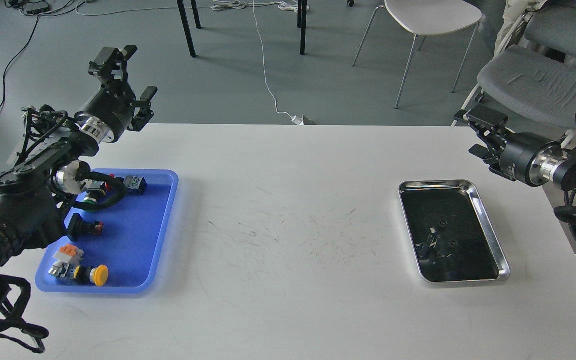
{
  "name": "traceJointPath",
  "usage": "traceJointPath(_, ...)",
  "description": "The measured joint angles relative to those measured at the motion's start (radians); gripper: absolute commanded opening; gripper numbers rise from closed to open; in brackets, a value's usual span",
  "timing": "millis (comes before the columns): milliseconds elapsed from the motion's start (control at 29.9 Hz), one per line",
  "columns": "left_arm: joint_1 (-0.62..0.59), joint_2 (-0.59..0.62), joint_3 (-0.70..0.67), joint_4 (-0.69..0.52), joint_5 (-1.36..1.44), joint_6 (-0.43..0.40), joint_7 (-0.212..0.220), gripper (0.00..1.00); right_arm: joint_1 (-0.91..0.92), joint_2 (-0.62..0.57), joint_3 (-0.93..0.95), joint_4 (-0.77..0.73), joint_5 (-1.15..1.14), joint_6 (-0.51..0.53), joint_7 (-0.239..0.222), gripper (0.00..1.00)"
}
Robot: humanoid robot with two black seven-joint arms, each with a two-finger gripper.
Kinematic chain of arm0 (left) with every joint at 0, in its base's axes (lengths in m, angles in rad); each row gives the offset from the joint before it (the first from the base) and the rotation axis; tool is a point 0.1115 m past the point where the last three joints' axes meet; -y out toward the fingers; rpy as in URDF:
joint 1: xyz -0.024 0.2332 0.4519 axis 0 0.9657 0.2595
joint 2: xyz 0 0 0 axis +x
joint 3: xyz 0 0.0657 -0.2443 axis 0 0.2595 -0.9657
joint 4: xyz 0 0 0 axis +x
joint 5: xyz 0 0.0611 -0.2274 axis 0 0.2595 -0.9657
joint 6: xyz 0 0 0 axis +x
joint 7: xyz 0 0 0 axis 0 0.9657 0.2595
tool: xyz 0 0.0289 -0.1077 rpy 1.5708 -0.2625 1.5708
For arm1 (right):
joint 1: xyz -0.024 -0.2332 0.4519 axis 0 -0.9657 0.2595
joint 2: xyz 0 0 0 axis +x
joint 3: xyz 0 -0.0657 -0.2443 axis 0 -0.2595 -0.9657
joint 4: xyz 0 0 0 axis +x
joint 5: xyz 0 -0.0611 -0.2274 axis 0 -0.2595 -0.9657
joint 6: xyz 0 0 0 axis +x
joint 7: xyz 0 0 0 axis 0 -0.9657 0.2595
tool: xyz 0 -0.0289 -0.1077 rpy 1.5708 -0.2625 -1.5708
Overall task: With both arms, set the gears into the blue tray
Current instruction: 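Move the right gripper down over the metal tray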
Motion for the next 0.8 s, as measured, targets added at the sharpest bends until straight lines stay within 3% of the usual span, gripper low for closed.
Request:
traceJointPath(234,0.000,-0.007,0.000,0.000,0.000,0.009,-0.002,0.99,0.011,-0.059,-0.026,0.047,-0.194,0.032,0.012,0.99)
traceJointPath(802,-0.001,-0.007,0.000,0.000,0.000,0.009,-0.003,0.99,0.024,-0.110,-0.094,0.071,-0.582,0.092,0.100,0.99)
